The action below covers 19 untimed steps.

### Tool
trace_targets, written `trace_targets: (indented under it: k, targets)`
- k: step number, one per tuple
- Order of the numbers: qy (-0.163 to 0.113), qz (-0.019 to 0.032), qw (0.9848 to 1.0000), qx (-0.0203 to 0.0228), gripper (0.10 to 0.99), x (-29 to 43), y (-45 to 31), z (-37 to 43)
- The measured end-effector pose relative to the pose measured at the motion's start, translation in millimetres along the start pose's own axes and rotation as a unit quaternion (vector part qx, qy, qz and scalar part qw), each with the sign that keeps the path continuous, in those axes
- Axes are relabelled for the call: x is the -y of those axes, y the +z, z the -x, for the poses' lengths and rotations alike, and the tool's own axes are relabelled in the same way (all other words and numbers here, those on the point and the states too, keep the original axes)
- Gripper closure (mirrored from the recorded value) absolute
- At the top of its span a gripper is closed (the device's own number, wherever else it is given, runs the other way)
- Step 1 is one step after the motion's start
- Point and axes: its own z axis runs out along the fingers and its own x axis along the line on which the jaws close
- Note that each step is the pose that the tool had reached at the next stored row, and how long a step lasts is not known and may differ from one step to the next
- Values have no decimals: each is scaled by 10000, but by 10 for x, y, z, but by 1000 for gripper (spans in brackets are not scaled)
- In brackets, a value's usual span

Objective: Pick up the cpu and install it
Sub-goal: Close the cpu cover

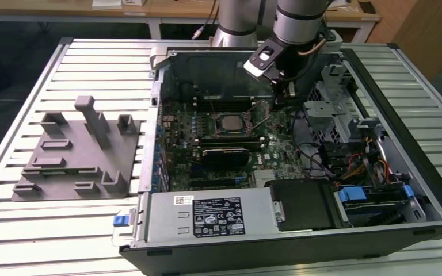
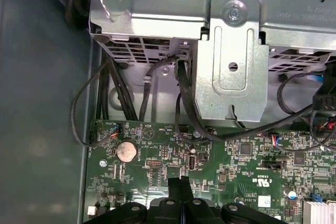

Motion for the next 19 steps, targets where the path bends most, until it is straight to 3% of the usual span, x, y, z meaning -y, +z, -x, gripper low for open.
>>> trace_targets:
  k: [6,13,19]
  targets:
    - [0,0,10000,-4,980,0,49,-1]
    - [0,1,10000,-18,980,0,57,-1]
    - [0,1,10000,-19,980,54,55,-4]
